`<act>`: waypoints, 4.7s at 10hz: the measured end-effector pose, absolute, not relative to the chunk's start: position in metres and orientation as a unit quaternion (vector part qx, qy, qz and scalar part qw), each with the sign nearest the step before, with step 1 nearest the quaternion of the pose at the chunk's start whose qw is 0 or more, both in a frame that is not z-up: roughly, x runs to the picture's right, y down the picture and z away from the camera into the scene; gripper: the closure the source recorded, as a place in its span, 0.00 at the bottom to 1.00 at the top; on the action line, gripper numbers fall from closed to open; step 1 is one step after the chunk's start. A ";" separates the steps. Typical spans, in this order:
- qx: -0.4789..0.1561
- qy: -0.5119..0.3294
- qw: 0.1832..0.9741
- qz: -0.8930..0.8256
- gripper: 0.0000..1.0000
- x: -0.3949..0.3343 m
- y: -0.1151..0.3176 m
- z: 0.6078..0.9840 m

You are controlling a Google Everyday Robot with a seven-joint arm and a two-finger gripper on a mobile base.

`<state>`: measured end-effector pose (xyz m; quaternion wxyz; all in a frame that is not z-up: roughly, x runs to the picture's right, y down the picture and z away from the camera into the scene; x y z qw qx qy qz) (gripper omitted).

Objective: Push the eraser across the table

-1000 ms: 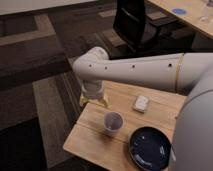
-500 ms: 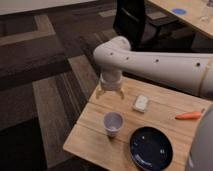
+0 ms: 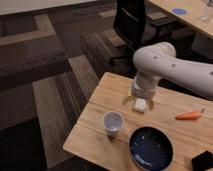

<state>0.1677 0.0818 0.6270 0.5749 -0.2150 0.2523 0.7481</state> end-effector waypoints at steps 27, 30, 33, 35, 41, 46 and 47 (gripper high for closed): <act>-0.355 0.235 0.649 0.630 0.35 0.322 0.263 0.612; -0.363 0.265 0.615 0.648 0.35 0.352 0.290 0.599; -0.296 0.322 0.576 0.691 0.35 0.416 0.290 0.563; -0.289 0.331 0.572 0.692 0.35 0.417 0.285 0.560; -0.234 0.381 0.573 0.686 0.35 0.427 0.295 0.602; -0.206 0.359 0.581 0.701 0.35 0.432 0.305 0.617; -0.206 0.359 0.581 0.701 0.35 0.432 0.305 0.617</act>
